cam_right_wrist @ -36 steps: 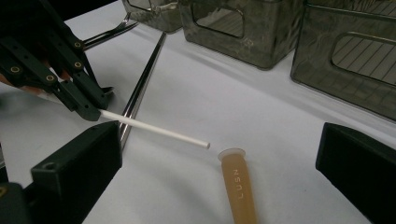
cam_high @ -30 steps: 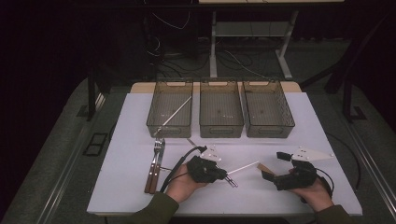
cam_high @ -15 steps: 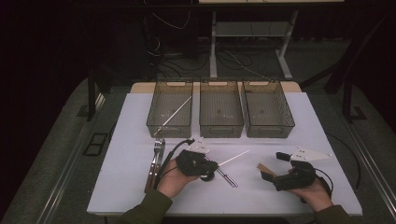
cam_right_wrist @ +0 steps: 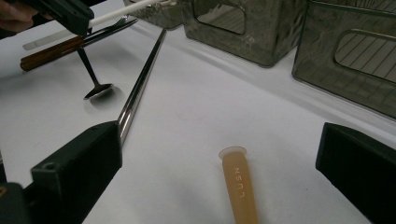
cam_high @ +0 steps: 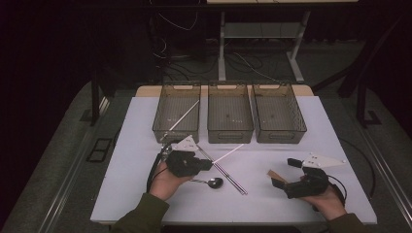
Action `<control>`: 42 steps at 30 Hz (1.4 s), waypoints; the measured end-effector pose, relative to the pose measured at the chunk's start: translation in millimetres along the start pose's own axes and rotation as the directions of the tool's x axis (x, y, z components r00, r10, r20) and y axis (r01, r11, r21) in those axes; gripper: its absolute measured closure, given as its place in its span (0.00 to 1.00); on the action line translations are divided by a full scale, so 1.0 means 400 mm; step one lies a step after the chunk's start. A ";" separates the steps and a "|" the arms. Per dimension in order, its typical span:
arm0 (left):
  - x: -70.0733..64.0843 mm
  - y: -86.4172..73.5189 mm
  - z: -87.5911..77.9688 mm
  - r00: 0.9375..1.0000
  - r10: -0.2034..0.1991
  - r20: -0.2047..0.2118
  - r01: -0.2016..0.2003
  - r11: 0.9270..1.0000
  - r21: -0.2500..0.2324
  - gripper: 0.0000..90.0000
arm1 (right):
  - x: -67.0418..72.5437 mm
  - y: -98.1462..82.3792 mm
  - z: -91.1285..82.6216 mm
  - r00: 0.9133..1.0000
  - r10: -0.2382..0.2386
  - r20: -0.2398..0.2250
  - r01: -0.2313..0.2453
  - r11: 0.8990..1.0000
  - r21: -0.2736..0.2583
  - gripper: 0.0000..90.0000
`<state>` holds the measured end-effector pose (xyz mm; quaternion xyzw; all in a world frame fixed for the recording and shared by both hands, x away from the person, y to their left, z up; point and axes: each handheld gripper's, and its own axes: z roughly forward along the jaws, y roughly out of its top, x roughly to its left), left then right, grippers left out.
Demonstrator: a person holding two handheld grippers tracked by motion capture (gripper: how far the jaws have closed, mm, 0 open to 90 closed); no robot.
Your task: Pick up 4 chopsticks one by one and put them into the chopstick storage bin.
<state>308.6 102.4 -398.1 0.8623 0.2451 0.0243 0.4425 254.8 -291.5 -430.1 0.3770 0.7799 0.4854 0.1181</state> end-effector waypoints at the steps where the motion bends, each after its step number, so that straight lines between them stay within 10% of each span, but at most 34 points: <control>1: 0.004 -0.001 -0.006 1.000 -0.001 -0.004 0.001 1.000 -0.001 0.94 | 0.000 0.000 0.000 1.000 0.000 0.000 0.000 1.000 0.000 0.01; 42: 0.139 -0.022 -0.130 0.983 -0.106 -0.153 0.091 0.991 -0.101 0.94 | -0.002 0.000 0.003 1.000 -0.001 0.005 0.001 1.000 0.000 0.01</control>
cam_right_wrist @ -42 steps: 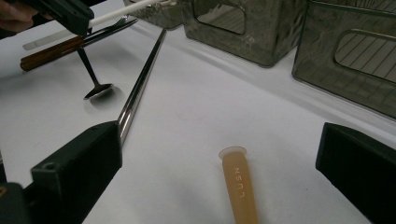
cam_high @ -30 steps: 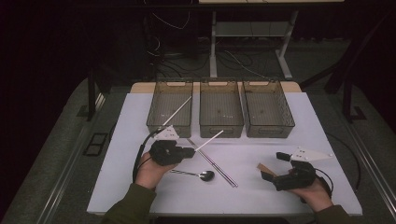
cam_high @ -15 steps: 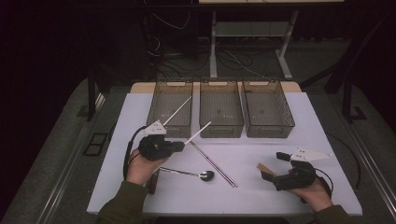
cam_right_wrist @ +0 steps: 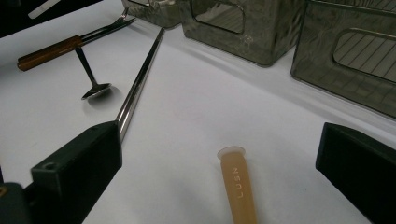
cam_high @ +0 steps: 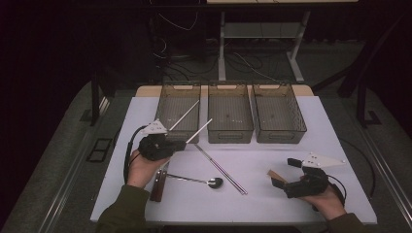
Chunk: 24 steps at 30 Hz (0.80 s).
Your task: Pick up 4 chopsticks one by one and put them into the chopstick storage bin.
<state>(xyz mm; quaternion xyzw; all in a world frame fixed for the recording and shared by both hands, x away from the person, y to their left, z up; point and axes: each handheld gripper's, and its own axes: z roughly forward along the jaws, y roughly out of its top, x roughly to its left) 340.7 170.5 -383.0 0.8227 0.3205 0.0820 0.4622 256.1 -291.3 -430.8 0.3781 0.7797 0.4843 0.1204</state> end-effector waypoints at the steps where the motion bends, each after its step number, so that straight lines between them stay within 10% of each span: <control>1: 0.004 0.001 0.001 1.000 -0.001 -0.004 0.001 1.000 0.001 0.94 | 0.000 0.000 0.000 1.000 0.004 0.000 -0.004 1.000 0.001 0.01; 24: 0.086 0.099 0.002 0.998 -0.013 -0.059 0.012 1.000 -0.028 0.94 | -0.003 -0.001 0.000 1.000 0.012 0.006 -0.012 1.000 -0.002 0.01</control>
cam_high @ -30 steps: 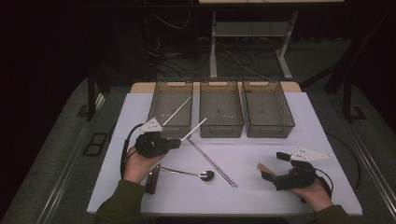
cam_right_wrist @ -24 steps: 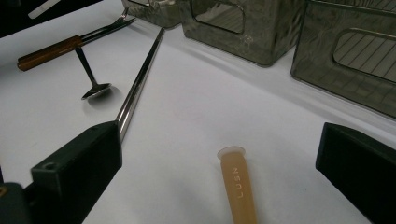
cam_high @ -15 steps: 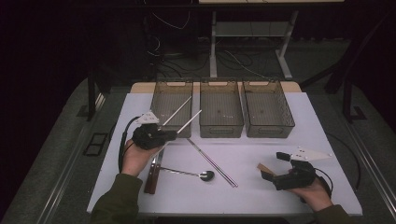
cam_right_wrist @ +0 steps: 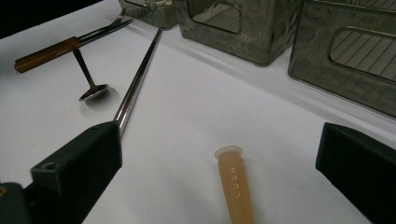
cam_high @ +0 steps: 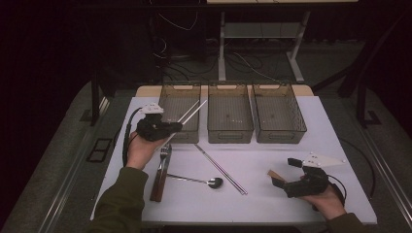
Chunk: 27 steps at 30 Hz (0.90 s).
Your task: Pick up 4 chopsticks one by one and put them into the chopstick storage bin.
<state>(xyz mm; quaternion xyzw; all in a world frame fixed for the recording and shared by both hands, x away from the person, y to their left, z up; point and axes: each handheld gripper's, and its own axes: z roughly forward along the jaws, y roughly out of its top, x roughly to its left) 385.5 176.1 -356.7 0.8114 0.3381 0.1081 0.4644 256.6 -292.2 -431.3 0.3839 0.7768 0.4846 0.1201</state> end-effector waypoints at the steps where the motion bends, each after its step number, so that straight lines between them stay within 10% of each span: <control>1: 0.004 0.006 0.001 1.000 -0.001 -0.004 0.001 1.000 -0.001 0.94 | 0.000 0.000 0.000 1.000 0.002 0.001 -0.002 1.000 -0.001 0.01; 27: 0.129 0.134 0.080 0.992 -0.055 -0.117 0.051 0.998 -0.034 0.94 | 0.001 0.000 -0.001 1.000 0.006 -0.006 -0.006 1.000 -0.004 0.01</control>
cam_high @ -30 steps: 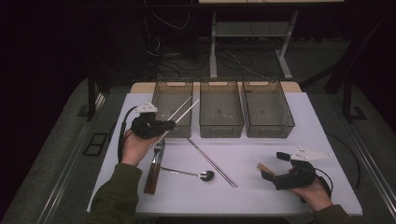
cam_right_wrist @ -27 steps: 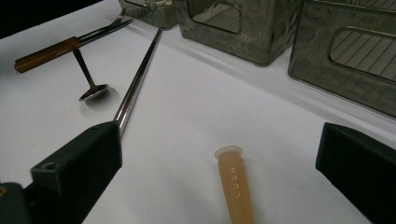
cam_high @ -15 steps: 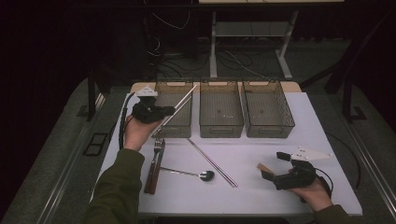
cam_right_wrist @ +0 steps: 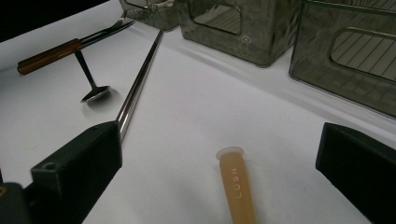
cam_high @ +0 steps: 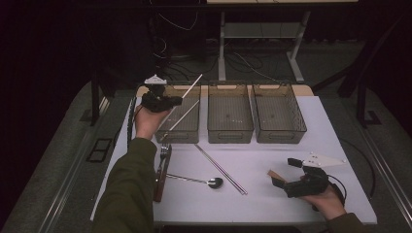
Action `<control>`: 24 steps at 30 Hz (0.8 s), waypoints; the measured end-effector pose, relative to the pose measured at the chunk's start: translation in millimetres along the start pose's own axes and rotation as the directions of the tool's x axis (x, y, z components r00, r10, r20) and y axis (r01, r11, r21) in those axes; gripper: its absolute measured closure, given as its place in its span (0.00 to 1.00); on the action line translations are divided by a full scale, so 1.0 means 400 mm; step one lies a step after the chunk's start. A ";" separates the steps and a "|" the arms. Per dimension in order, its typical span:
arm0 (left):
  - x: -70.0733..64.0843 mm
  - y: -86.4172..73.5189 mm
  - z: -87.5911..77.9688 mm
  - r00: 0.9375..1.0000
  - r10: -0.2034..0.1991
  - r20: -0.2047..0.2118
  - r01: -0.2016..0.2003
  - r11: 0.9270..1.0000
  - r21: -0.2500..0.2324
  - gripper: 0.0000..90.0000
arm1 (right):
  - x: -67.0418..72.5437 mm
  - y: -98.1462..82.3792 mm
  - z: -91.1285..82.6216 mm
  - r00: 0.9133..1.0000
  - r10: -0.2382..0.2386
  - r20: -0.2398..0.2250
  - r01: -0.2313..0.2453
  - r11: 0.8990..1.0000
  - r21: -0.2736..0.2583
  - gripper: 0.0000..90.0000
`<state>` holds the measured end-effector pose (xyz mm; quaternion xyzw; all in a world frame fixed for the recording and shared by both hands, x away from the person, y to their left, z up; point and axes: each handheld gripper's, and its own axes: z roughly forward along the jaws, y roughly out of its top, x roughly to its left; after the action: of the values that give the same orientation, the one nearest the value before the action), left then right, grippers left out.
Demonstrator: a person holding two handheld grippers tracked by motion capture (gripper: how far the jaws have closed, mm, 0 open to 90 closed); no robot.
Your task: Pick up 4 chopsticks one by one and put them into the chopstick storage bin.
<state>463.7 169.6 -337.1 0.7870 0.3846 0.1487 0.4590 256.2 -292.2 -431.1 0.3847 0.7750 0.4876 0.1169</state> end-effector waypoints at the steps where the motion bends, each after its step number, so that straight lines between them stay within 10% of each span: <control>1: 0.002 0.001 0.006 1.000 -0.007 -0.007 0.007 1.000 -0.005 0.94 | 0.000 0.000 0.000 1.000 0.001 0.000 -0.001 1.000 0.000 0.01; 24: 0.057 -0.053 0.105 0.990 -0.056 -0.127 0.070 0.991 0.110 0.85 | -0.001 0.001 0.000 1.000 0.006 -0.008 -0.006 1.000 -0.010 0.01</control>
<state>493.5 167.0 -380.2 0.7887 0.4449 0.1604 0.3928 256.6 -292.2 -430.9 0.3843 0.7718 0.4934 0.1145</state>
